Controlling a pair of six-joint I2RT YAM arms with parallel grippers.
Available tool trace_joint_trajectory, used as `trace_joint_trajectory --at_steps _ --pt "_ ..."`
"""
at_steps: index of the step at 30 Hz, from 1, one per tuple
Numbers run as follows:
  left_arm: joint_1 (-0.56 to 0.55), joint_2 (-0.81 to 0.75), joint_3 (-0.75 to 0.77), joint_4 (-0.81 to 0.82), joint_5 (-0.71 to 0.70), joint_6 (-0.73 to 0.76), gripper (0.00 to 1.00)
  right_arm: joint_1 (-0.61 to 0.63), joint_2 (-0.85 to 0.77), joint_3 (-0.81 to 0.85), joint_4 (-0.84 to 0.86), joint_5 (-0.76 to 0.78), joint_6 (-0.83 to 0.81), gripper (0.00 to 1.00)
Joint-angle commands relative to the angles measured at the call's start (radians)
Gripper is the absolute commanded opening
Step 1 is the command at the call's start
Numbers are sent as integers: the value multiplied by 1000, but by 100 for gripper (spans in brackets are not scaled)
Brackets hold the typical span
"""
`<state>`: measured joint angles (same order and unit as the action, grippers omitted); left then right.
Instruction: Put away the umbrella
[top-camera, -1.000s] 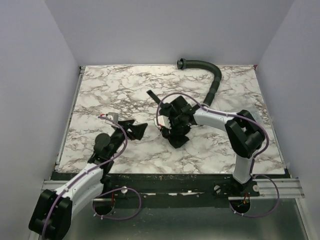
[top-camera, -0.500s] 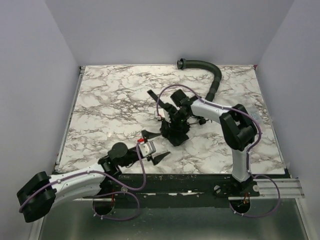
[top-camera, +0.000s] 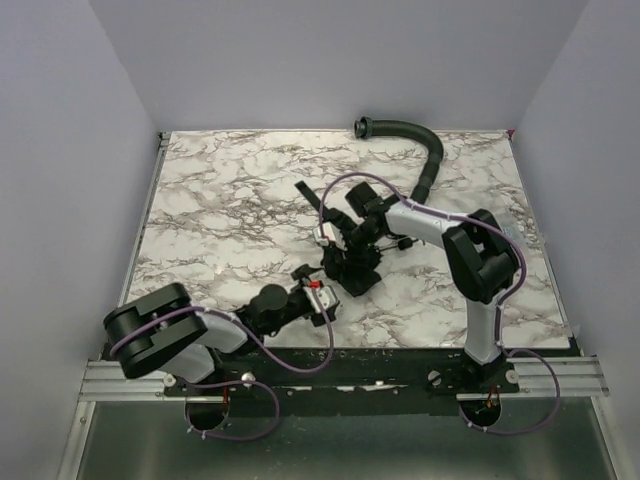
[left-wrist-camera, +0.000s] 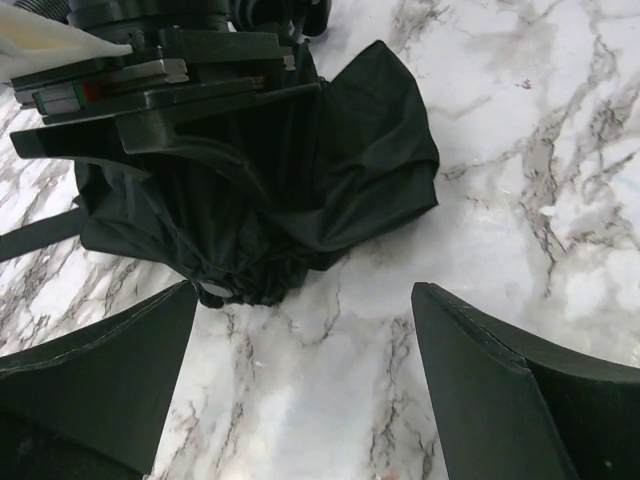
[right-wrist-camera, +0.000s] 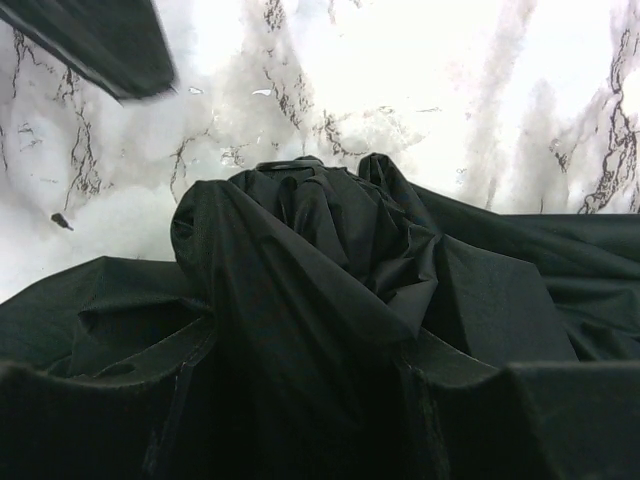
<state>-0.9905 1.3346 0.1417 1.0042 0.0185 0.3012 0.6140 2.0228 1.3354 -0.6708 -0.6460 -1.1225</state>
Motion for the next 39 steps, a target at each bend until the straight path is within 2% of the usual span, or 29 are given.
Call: trace_joint_trajectory --at_steps 1,5,13,21,30,35,39 --pt "7 160 58 318 -50 39 93 20 168 -176 -379 66 49 40" --pt "29 272 96 399 -21 84 93 20 172 -176 -403 53 22 41" --pt "110 422 157 403 112 45 93 20 176 -166 -443 31 -23 43" --pt "116 582 229 411 183 -22 87 19 177 -160 -468 5 -53 45" --pt "132 686 192 377 203 -172 56 18 100 -137 -477 -38 -70 58" --pt "154 741 148 406 223 -324 34 -8 34 -78 -473 -83 -72 60" --pt "188 785 146 392 277 -473 20 -49 -10 -20 -468 -109 -80 63"
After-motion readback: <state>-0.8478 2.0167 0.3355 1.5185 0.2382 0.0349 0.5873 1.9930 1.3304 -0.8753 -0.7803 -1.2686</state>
